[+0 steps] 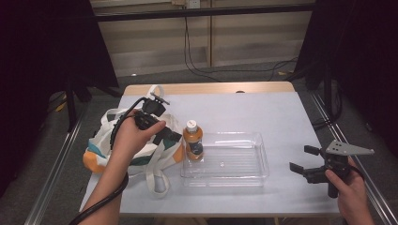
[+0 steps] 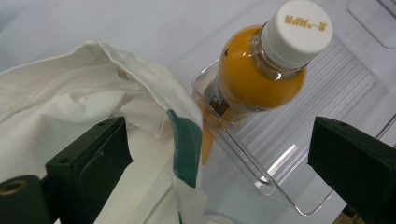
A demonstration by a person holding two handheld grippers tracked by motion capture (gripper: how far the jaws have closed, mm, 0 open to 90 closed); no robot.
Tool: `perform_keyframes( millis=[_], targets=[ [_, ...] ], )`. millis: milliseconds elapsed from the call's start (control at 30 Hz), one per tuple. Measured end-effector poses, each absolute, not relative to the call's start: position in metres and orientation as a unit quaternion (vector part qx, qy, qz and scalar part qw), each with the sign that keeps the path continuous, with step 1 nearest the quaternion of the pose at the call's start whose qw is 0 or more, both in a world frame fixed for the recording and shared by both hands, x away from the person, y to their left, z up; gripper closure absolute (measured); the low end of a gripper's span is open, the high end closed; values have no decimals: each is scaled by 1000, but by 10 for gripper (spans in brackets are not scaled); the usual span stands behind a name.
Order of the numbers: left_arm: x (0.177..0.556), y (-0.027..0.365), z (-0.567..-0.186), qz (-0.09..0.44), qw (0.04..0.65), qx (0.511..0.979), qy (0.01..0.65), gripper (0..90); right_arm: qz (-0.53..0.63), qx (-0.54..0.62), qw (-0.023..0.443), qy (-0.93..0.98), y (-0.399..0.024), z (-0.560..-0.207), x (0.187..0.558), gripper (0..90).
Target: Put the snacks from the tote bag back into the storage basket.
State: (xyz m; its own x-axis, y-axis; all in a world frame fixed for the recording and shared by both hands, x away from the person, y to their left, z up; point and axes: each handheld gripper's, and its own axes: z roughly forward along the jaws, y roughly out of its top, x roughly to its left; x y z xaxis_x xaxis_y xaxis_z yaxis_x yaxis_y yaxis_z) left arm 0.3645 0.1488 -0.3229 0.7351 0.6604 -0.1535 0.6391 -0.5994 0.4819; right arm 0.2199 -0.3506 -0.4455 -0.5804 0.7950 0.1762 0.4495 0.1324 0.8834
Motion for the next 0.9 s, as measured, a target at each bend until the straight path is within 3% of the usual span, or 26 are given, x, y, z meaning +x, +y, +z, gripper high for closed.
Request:
perform_keyframes(
  millis=[200,300,333,900],
  targets=[
    [365,156,-328,16,261,895,361,55,502,423,171,735,-350,-446,220,18],
    [361,156,-333,14,278,878,389,55,502,423,170,735,-350,-446,219,18],
    [363,160,-332,16,260,893,368,56,502,423,170,735,-350,-446,219,18],
    [356,169,-347,16,259,893,369,61,502,421,170,736,-350,-445,219,18]
  ],
)
